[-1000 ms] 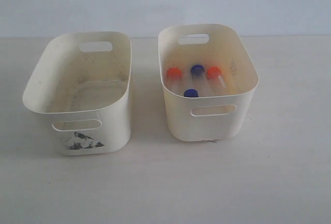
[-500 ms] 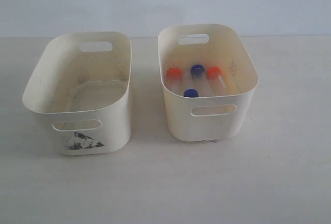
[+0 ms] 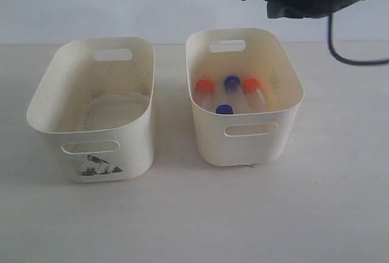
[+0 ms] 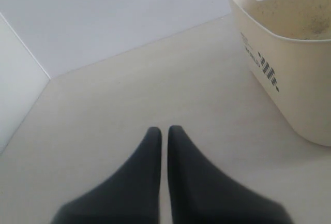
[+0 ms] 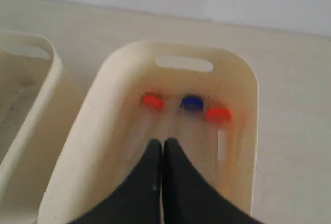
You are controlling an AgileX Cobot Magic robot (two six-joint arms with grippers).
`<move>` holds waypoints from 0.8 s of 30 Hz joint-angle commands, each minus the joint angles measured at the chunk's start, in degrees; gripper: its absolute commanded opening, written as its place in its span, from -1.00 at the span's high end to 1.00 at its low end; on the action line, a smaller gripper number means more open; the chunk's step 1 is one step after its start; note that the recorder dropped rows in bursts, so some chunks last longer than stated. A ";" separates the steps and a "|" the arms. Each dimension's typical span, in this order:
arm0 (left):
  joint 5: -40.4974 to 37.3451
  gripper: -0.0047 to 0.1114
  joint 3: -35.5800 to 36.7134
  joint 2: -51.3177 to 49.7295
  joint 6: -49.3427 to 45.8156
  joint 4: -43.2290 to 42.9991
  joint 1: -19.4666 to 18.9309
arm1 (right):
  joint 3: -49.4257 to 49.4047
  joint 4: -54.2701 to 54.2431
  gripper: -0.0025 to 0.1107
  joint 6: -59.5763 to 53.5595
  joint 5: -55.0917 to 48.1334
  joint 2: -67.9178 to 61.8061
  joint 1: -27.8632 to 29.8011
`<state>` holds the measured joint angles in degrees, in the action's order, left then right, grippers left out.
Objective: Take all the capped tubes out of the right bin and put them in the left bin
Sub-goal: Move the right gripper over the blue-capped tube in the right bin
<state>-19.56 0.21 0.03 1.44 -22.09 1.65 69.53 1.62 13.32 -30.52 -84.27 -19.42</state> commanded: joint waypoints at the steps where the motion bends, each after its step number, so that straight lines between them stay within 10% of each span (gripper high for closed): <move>1: 0.20 0.84 -0.21 -0.03 0.54 0.16 0.24 | 15.44 0.08 0.96 1.79 -16.47 -11.94 -0.23; 11: 0.20 0.84 -0.21 -0.03 0.54 0.16 0.24 | 38.13 -2.56 0.96 1.79 -39.44 -30.86 -0.23; 24: 0.20 0.84 -0.21 -0.03 0.54 0.16 0.24 | 43.09 -10.55 0.96 1.41 -39.44 -39.62 -0.23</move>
<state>-19.56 0.21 0.03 1.44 -22.09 1.65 111.98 -8.59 15.16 -69.72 -123.68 -19.50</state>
